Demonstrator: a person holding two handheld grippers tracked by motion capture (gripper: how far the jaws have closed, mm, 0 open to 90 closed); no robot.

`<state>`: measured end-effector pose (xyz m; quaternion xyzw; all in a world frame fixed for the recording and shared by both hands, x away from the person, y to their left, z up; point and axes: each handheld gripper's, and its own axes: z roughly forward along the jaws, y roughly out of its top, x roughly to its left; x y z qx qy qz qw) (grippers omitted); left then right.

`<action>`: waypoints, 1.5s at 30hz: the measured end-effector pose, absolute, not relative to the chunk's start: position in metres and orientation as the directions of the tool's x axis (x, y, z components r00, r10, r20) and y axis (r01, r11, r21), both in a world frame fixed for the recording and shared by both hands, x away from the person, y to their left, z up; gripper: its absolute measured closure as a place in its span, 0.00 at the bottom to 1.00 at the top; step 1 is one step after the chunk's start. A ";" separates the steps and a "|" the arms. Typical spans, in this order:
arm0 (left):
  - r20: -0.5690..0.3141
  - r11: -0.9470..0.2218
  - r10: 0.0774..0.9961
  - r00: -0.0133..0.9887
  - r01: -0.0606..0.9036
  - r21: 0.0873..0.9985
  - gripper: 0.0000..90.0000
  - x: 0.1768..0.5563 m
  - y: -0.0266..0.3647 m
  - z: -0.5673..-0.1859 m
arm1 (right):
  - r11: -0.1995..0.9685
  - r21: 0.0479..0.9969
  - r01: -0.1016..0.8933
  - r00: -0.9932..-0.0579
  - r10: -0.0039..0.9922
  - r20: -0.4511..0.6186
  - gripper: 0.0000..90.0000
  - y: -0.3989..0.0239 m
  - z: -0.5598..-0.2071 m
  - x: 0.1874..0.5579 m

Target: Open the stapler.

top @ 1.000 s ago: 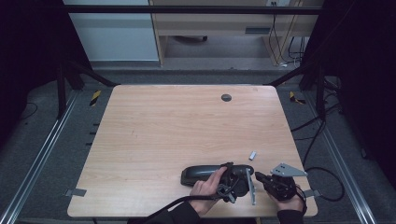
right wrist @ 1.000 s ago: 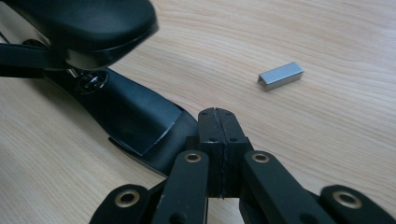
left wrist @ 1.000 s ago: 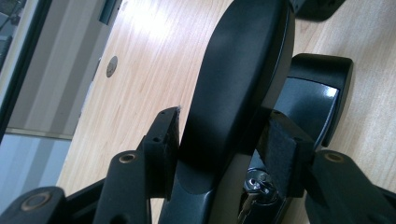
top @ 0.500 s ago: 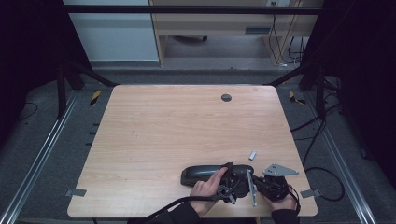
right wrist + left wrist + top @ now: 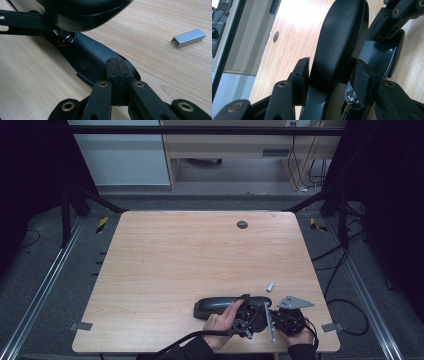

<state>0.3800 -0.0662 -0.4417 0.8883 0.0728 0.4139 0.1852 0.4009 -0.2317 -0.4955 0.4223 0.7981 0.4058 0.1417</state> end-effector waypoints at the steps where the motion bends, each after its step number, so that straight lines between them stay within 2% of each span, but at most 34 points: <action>1: 0.707 -0.921 0.284 0.647 -0.021 0.389 0.57 0.380 -0.066 -0.440 | 0.312 0.767 0.561 -0.605 0.786 0.123 1.00 -0.231 -0.495 0.401; 17: 0.682 -0.891 0.340 0.648 -0.010 0.453 0.59 0.379 -0.053 -0.422 | 0.340 0.770 0.540 -0.627 0.773 0.098 1.00 -0.225 -0.495 0.400; 28: 0.640 -0.835 0.426 0.639 0.006 0.550 0.61 0.377 -0.035 -0.405 | 0.317 0.769 0.555 -0.611 0.783 0.119 1.00 -0.226 -0.496 0.401; 36: 0.644 -0.819 0.461 0.610 0.013 0.574 0.62 0.374 -0.024 -0.394 | 0.314 0.769 0.557 -0.605 0.788 0.117 1.00 -0.226 -0.496 0.401; 45: 0.599 -0.770 0.532 0.599 0.047 0.636 0.64 0.373 -0.006 -0.380 | 0.305 0.765 0.567 -0.597 0.792 0.127 1.00 -0.226 -0.495 0.401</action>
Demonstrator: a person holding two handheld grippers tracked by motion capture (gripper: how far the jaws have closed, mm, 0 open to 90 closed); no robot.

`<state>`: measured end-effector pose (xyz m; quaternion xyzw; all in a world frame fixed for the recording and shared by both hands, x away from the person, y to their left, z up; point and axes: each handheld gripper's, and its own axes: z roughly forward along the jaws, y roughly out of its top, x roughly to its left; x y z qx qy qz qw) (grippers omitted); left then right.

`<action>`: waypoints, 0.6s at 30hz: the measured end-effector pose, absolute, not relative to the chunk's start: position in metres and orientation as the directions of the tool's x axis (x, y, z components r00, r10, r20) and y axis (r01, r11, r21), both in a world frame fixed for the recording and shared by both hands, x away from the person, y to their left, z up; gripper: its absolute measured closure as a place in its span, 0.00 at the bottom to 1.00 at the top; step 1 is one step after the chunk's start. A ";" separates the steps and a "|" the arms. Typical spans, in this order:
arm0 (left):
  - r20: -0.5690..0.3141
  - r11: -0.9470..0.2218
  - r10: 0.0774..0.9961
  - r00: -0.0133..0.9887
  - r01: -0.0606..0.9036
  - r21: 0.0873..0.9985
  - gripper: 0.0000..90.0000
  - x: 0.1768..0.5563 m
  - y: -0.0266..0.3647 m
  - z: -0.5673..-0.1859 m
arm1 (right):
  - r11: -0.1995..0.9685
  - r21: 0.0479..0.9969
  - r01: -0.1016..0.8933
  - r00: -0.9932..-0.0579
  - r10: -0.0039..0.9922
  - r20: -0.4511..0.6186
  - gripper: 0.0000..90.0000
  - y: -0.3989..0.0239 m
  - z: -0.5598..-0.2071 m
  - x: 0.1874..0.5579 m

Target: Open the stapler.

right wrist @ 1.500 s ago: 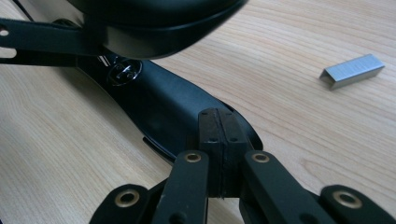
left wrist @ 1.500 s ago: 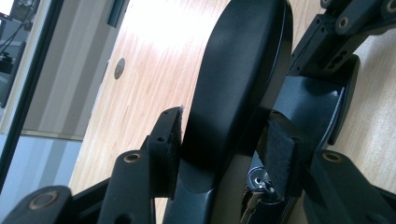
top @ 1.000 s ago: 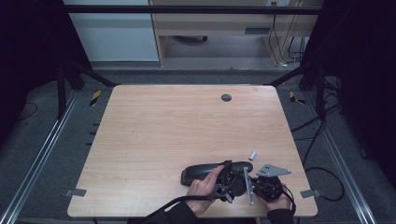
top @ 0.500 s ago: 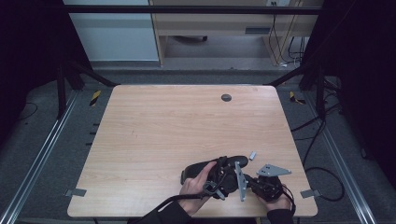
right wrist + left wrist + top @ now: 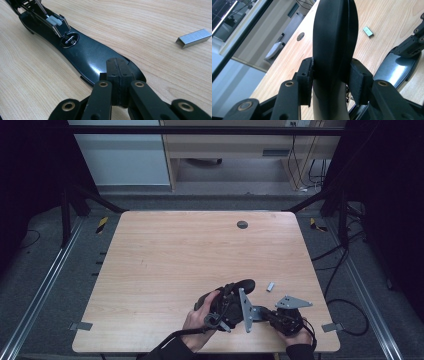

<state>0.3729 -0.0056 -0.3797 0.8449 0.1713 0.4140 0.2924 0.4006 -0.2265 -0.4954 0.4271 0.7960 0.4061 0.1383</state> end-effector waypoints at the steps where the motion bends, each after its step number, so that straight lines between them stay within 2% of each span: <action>1: 0.596 -0.772 0.532 0.601 0.055 0.634 0.65 0.373 -0.004 -0.378 | 0.304 0.765 0.568 -0.596 0.793 0.127 1.00 -0.226 -0.495 0.401; 18: 0.452 -0.629 0.669 0.590 0.126 0.767 0.65 0.373 0.039 -0.363 | 0.298 0.757 0.582 -0.584 0.801 0.133 1.00 -0.225 -0.494 0.400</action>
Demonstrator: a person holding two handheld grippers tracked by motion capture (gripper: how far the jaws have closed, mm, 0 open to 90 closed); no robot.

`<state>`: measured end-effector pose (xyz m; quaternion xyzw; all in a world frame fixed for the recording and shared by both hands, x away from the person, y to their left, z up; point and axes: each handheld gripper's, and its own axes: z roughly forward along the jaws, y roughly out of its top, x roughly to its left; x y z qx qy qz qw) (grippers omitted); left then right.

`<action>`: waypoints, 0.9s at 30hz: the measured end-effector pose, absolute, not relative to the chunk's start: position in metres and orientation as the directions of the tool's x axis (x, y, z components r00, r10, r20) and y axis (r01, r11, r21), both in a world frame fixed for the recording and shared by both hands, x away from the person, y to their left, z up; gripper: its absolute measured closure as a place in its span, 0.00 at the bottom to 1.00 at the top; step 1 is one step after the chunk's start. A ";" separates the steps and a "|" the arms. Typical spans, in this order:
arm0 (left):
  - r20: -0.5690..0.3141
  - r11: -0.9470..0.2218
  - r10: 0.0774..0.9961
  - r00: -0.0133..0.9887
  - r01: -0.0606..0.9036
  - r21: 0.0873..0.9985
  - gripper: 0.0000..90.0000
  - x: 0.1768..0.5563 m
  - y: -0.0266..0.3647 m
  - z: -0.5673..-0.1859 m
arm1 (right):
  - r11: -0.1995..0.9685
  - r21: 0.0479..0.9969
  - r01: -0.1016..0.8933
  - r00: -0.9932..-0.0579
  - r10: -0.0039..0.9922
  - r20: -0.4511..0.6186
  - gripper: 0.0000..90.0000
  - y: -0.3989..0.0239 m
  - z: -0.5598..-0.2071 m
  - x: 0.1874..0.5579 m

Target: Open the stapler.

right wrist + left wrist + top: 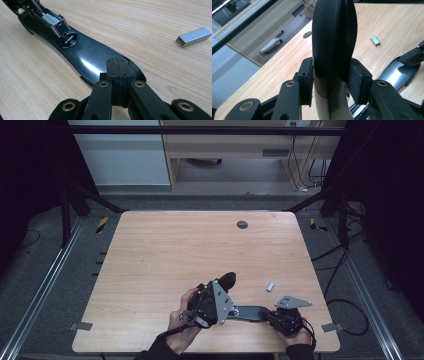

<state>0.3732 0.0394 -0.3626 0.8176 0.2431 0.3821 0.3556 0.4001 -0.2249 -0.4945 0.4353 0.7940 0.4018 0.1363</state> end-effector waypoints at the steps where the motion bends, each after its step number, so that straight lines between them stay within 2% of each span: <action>1: 0.443 -0.620 0.675 0.590 0.129 0.774 0.65 0.373 0.042 -0.362 | 0.297 0.756 0.583 -0.583 0.801 0.136 1.00 -0.225 -0.494 0.400; 27: 0.325 -0.503 0.769 0.550 0.207 0.839 0.63 0.376 0.096 -0.354 | 0.303 0.755 0.582 -0.586 0.800 0.130 1.00 -0.224 -0.494 0.399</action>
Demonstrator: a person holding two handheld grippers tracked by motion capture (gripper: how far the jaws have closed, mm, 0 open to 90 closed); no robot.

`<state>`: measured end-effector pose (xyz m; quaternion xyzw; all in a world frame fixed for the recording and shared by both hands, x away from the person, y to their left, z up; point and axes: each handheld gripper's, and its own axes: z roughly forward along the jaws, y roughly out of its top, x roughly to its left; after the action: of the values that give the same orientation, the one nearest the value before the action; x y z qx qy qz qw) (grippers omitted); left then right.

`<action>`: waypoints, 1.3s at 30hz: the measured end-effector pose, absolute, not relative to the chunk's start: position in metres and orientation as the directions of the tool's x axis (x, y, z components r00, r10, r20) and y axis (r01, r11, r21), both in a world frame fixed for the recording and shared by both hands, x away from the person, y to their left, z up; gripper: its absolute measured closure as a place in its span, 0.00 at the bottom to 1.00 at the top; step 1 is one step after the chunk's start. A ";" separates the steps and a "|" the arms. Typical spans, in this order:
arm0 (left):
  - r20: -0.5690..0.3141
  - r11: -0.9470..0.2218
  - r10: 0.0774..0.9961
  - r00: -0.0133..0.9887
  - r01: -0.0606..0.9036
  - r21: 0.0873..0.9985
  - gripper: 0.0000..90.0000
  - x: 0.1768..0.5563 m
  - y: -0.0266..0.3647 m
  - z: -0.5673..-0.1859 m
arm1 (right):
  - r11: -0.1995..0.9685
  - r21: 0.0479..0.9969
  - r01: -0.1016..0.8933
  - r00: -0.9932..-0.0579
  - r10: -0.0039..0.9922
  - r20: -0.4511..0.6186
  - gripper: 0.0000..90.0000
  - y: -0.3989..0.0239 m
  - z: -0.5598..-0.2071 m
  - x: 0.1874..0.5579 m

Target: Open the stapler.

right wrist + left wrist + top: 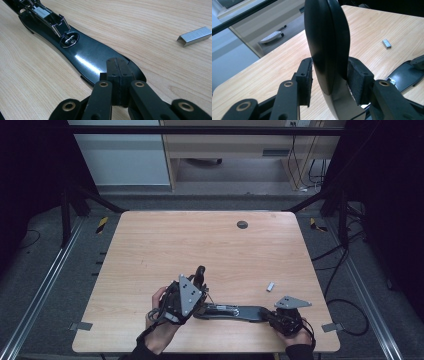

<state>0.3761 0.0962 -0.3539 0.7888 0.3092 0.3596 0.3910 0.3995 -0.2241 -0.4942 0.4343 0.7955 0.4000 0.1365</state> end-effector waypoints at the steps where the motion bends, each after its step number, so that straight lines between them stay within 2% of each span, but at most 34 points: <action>1: 0.321 -0.497 0.774 0.547 0.208 0.843 0.63 0.376 0.099 -0.354 | 0.304 0.755 0.581 -0.586 0.800 0.129 1.00 -0.224 -0.494 0.399; 18: 0.281 -0.454 0.807 0.519 0.244 0.857 0.61 0.376 0.123 -0.357 | 0.302 0.755 0.582 -0.587 0.798 0.133 1.00 -0.224 -0.494 0.399; 25: 0.185 -0.375 0.840 0.509 0.300 0.877 0.59 0.380 0.150 -0.362 | 0.294 0.755 0.587 -0.584 0.799 0.143 1.00 -0.224 -0.494 0.399; 39: 0.126 -0.310 0.868 0.481 0.324 0.894 0.56 0.381 0.173 -0.373 | 0.306 0.758 0.576 -0.592 0.796 0.128 1.00 -0.225 -0.495 0.400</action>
<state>0.3812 0.1729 -0.3734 0.7451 0.3998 0.3157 0.4304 0.3999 -0.2248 -0.4947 0.4305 0.7964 0.4021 0.1368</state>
